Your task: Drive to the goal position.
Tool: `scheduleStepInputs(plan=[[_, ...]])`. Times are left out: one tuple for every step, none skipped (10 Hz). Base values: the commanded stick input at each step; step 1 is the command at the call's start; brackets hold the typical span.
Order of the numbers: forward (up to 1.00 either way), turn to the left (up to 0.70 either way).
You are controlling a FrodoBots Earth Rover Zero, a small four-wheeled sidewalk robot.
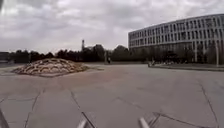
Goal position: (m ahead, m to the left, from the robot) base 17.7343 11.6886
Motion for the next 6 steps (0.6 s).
scheduleStepInputs(plan=[[0.70, 0.00], [0.70, 0.00], [0.70, 0.00], [0.70, 0.00], [0.70, 0.00], [0.70, 0.00]])
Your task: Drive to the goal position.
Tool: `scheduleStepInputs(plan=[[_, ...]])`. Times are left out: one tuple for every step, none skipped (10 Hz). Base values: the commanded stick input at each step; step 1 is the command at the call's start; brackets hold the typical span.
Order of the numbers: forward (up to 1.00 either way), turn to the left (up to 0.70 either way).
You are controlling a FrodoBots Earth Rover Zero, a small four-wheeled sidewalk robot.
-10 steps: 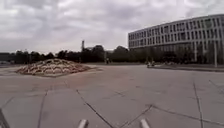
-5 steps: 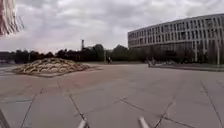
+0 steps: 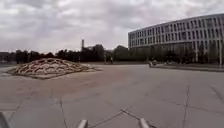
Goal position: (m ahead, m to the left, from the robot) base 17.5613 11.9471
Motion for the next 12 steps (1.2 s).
scheduleStepInputs(plan=[[0.70, 0.00], [0.70, 0.00], [0.70, 0.00], [0.70, 0.00], [0.70, 0.00], [0.70, 0.00], [0.70, 0.00], [0.70, 0.00], [0.70, 0.00], [0.70, 0.00], [0.70, 0.00], [0.70, 0.00]])
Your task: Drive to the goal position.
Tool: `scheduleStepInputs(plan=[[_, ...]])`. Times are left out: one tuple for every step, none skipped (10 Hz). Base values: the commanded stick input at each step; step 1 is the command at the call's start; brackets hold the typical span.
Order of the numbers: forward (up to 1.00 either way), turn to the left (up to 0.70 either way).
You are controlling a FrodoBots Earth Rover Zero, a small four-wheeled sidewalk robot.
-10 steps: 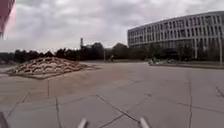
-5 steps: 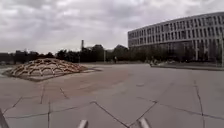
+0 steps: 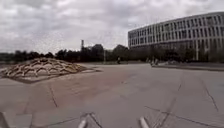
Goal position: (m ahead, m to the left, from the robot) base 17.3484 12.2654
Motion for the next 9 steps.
scheduleStepInputs(plan=[[0.70, 0.00], [0.70, 0.00], [0.70, 0.00], [0.70, 0.00], [0.70, 0.00], [0.70, 0.00], [0.70, 0.00], [0.70, 0.00], [0.70, 0.00]])
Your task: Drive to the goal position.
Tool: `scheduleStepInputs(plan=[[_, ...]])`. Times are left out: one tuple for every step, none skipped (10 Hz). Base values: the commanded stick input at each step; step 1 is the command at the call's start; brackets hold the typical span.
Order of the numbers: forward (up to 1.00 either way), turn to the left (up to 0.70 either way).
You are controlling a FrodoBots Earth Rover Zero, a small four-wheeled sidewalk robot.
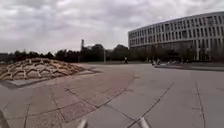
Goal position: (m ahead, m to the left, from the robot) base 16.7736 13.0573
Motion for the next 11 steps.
scheduleStepInputs(plan=[[0.70, 0.00], [0.70, 0.00], [0.70, 0.00], [0.70, 0.00], [0.70, 0.00], [0.70, 0.00], [0.70, 0.00], [0.70, 0.00], [0.70, 0.00], [0.70, 0.00], [0.70, 0.00]])
